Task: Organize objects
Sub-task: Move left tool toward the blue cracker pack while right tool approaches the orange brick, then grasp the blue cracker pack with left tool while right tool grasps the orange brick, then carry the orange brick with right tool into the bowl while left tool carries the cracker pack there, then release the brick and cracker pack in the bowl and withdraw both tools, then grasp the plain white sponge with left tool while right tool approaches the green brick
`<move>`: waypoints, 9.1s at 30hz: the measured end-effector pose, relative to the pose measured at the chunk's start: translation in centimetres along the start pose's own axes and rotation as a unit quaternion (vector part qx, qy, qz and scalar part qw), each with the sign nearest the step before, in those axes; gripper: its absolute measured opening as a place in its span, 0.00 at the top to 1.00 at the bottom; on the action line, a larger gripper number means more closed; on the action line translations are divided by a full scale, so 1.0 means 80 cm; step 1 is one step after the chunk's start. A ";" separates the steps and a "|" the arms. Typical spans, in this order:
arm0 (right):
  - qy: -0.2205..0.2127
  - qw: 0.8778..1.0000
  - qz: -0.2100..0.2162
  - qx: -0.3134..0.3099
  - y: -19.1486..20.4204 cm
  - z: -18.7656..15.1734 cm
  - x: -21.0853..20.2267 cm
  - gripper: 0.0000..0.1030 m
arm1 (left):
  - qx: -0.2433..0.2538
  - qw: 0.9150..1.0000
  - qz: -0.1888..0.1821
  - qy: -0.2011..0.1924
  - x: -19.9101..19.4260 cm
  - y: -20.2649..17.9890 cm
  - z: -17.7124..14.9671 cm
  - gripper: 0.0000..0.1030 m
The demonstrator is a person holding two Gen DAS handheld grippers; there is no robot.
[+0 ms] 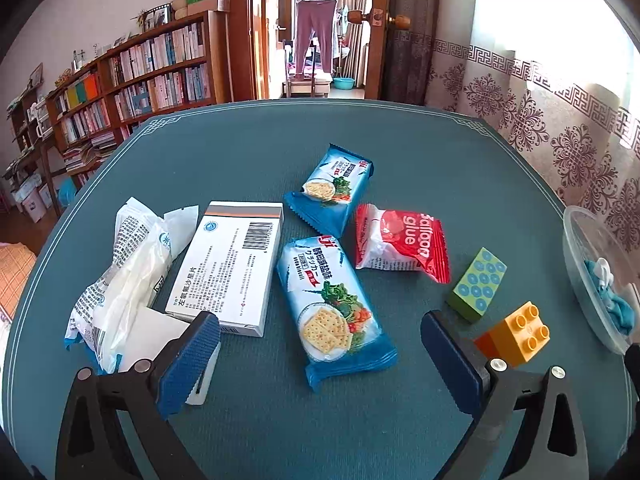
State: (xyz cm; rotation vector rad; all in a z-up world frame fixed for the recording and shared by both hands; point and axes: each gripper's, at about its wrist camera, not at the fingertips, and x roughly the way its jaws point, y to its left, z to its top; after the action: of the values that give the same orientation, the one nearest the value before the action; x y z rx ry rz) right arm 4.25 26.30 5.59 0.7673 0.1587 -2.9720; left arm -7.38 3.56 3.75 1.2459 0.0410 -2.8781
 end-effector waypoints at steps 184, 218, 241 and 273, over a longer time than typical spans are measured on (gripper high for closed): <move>0.036 0.983 -0.086 0.160 -0.184 0.032 0.045 0.63 | 0.189 0.963 -0.192 -0.034 -0.044 -0.254 0.043 0.58; 0.029 0.989 -0.052 0.138 -0.141 0.023 0.041 0.57 | 0.127 0.976 -0.166 -0.053 -0.041 -0.208 0.034 0.01; 0.021 0.996 -0.011 0.090 -0.069 0.022 0.028 0.48 | 0.080 0.990 -0.101 -0.052 -0.050 -0.119 0.011 0.01; 0.063 0.994 0.089 -0.001 0.063 0.002 0.042 0.40 | -0.027 0.998 0.039 -0.039 -0.053 0.076 -0.021 0.01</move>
State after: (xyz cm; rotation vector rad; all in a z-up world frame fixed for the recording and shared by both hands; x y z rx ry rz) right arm 1.67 21.13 3.71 0.9178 0.0957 -2.7569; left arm -3.11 -2.49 5.56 1.1000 0.0676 -2.8368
